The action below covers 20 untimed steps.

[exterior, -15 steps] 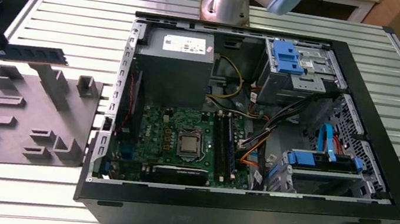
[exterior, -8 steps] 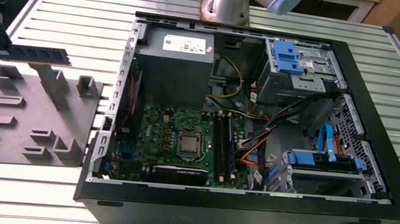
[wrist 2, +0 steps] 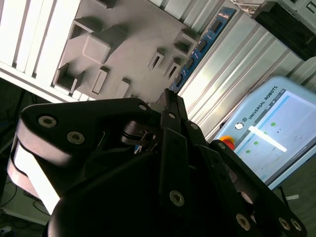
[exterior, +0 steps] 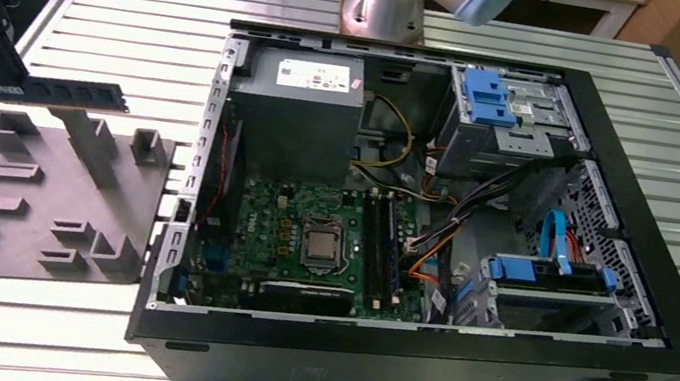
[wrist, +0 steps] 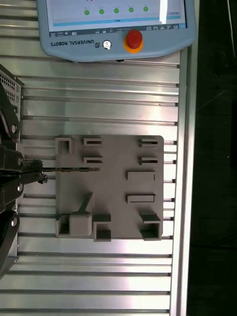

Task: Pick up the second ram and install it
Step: 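Pick up the second ram and move it above second insertion slot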

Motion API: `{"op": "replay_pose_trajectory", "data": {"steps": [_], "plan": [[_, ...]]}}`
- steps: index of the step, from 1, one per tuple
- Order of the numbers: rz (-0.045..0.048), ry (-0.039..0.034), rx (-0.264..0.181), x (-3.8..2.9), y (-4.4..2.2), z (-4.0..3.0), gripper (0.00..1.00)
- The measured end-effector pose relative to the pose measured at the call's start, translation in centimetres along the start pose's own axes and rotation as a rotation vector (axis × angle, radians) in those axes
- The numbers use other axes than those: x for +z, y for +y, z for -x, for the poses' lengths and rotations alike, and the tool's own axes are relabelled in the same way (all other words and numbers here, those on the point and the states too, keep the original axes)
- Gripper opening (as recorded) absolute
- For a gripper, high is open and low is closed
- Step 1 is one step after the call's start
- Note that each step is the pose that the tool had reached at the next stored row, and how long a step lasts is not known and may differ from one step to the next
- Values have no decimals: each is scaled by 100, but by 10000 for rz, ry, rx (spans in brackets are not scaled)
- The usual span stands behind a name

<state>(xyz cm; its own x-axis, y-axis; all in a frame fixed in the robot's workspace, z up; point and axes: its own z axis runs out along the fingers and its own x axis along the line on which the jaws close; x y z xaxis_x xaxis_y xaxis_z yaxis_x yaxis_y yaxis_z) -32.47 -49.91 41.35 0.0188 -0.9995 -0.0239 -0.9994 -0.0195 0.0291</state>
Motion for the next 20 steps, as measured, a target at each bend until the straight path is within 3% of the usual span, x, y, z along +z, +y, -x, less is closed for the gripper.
{"op": "replay_pose_trajectory", "data": {"steps": [20], "plan": [[0, 0, -1, -2, -93, 29, 12]]}}
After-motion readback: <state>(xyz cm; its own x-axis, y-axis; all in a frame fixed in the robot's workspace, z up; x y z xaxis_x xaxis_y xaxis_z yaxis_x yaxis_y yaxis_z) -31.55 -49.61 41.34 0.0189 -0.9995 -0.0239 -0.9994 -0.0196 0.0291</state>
